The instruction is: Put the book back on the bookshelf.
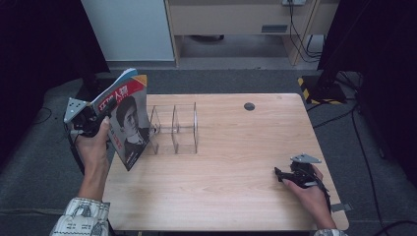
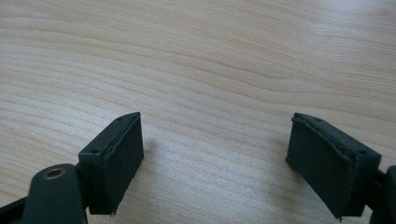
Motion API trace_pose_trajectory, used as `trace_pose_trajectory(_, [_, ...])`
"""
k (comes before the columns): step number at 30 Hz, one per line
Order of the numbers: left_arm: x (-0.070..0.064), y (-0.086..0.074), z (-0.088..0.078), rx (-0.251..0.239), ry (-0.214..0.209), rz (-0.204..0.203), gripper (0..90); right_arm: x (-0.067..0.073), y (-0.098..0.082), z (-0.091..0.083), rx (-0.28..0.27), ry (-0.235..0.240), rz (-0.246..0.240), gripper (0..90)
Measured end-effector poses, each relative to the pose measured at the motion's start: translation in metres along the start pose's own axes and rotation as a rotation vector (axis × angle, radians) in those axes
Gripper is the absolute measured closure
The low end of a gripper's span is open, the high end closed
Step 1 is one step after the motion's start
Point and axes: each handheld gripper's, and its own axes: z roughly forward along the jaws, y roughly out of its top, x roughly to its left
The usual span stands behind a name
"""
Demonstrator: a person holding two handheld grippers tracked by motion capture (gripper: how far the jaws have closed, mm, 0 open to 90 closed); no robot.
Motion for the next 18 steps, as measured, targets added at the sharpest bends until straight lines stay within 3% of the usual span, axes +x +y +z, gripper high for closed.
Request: trace_pose_trajectory(18, [0.000,-0.020,-0.005,-0.041,-0.024,-0.010,86.3,0.001,0.000,0.000,0.003,0.005,0.002,18.7])
